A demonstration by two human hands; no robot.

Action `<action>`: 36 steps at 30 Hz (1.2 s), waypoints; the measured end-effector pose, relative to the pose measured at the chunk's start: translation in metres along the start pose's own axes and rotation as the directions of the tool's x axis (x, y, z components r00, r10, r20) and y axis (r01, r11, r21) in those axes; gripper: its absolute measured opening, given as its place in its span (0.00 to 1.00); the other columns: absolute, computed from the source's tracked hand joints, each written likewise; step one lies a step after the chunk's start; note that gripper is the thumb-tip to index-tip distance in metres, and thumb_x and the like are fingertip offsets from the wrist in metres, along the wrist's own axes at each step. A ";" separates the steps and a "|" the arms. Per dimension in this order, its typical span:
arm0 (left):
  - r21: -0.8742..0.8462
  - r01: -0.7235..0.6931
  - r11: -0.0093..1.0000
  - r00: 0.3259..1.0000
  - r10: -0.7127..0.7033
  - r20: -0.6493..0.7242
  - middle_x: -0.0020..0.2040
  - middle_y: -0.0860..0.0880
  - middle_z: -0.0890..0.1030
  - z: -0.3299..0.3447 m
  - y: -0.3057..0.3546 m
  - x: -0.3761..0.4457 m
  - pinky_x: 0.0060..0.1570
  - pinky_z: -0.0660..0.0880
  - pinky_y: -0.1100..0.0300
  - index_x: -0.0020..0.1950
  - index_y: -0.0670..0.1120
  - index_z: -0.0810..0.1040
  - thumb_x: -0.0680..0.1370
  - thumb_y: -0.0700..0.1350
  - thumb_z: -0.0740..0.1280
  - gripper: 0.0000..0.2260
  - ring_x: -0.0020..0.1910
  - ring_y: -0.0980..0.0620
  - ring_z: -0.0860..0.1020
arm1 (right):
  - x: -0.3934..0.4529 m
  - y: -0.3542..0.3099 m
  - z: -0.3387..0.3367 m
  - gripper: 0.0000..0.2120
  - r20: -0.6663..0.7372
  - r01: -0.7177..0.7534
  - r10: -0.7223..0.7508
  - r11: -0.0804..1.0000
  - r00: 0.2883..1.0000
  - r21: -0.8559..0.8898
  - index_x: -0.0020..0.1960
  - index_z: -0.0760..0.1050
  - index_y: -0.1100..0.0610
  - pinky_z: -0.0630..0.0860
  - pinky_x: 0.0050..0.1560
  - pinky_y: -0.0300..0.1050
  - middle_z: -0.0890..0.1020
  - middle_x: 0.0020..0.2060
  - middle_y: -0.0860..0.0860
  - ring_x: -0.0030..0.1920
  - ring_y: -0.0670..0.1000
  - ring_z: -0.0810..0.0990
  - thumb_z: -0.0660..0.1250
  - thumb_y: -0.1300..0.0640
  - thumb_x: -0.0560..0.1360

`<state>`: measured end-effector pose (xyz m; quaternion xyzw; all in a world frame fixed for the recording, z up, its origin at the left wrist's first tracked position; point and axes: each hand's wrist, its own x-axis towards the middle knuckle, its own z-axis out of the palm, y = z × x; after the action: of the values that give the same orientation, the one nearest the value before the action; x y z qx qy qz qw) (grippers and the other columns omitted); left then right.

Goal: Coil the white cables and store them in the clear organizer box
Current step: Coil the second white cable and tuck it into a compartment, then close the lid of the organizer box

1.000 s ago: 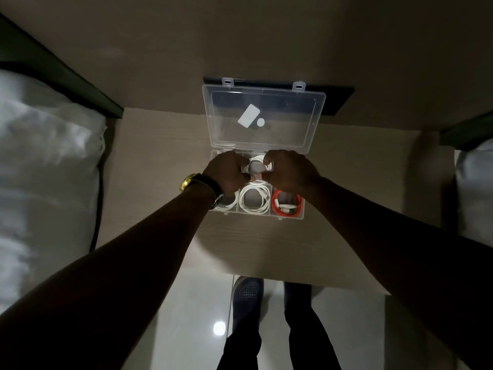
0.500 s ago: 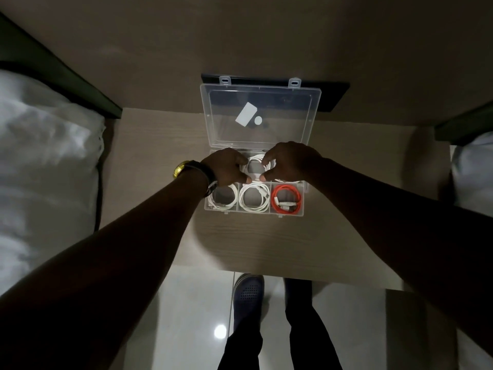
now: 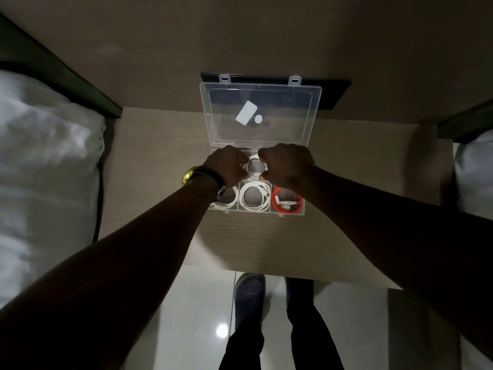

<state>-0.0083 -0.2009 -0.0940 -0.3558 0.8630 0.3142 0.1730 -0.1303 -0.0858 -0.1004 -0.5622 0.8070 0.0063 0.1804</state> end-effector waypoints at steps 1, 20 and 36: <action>0.052 -0.023 0.998 0.999 0.025 -0.039 0.57 0.44 0.83 0.003 0.001 -0.002 0.53 0.74 0.54 0.55 0.48 0.83 0.70 0.46 0.72 0.14 0.55 0.42 0.79 | 0.001 -0.003 0.000 0.15 -0.014 -0.006 0.006 1.000 1.000 -0.008 0.53 0.76 0.51 0.74 0.45 0.48 0.84 0.47 0.54 0.49 0.59 0.83 0.71 0.47 0.70; -0.704 -0.238 0.669 0.785 -0.294 -0.545 0.49 0.39 0.82 -0.021 -0.026 -0.012 0.57 0.76 0.45 0.56 0.34 0.78 0.73 0.30 0.65 0.12 0.50 0.40 0.80 | -0.039 0.042 -0.031 0.07 -0.289 -0.046 0.626 0.461 0.724 0.886 0.47 0.76 0.61 0.76 0.50 0.48 0.81 0.42 0.57 0.46 0.54 0.80 0.69 0.56 0.76; -0.164 -0.469 0.868 0.874 0.430 -0.226 0.71 0.42 0.71 0.025 -0.085 -0.072 0.73 0.61 0.46 0.64 0.43 0.77 0.67 0.49 0.78 0.27 0.75 0.45 0.62 | -0.120 0.027 0.053 0.34 -0.245 0.027 0.153 0.797 0.957 0.604 0.68 0.73 0.55 0.68 0.70 0.47 0.67 0.74 0.52 0.75 0.51 0.63 0.77 0.44 0.66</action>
<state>0.1039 -0.1942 -0.1109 -0.1879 0.8954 0.4031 -0.0239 -0.1035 0.0441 -0.1189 -0.4434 0.8029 -0.3237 0.2323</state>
